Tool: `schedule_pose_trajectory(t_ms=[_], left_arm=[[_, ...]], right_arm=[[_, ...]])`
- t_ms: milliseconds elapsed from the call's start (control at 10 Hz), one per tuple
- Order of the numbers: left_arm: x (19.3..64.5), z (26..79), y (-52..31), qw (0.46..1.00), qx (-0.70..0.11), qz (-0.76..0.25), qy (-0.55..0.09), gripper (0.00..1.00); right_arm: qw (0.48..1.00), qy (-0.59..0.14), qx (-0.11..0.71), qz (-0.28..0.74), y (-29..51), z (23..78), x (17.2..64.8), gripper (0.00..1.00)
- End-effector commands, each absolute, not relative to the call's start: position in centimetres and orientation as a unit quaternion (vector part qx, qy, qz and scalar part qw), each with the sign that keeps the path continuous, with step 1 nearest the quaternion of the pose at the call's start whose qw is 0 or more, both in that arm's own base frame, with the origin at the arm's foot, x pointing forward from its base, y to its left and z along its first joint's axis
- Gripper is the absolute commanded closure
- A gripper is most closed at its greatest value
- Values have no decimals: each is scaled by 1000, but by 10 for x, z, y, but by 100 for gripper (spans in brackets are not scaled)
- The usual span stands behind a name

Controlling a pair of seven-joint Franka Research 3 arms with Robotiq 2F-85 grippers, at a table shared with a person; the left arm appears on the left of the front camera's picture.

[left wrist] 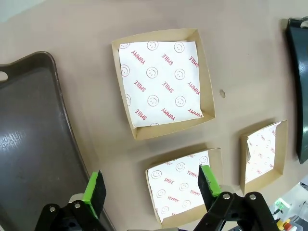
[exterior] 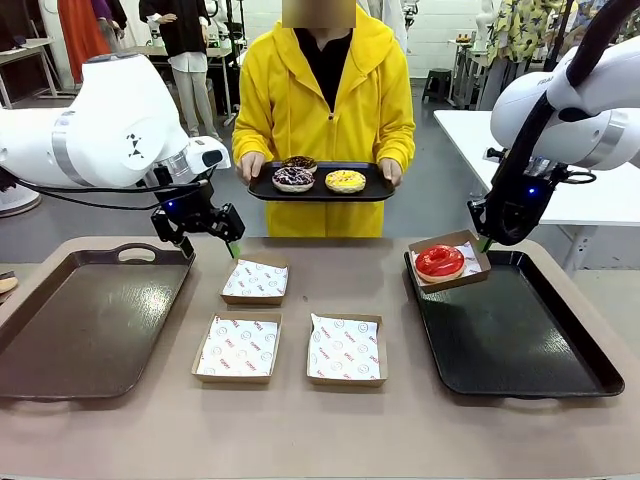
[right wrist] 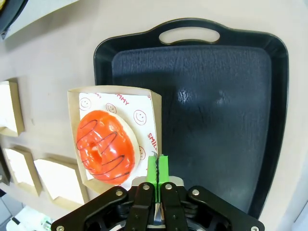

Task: Individually package the donuts and arrange them on the tray.
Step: Place the picked Paper togo box on the Handle tray while simultaneously picking up another Paper togo box from the table with the other hand.

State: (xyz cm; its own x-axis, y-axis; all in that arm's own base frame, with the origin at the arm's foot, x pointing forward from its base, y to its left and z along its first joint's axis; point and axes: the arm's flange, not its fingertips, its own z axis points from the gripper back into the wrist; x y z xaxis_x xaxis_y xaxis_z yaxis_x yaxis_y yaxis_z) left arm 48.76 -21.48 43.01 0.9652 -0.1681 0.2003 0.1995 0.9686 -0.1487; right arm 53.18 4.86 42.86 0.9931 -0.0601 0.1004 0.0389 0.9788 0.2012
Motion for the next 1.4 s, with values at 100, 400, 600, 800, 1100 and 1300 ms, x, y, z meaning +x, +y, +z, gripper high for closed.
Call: schedule_pose_trajectory(t_ms=[100, 400, 600, 800, 1100, 1300], left_arm=[[481, 432, -211, 987, -94, -96, -89, 0], [481, 432, -211, 987, -94, -96, -89, 0], [481, 432, -211, 987, -94, -96, -89, 0], [497, 427, -218, 991, -67, -81, -87, 0], [513, 421, -222, 994, -37, -78, -70, 0], [525, 412, -221, 996, -27, -68, -56, 0]], right_arm=[[993, -53, 100, -25, 49, 429, 532, 99], [993, -53, 100, -25, 49, 429, 532, 99], [993, -53, 100, -25, 49, 429, 532, 99], [995, -26, 85, -38, 44, 409, 548, 99], [997, -11, 60, -54, 37, 395, 564, 99], [997, -16, 39, -60, 40, 398, 570, 99]])
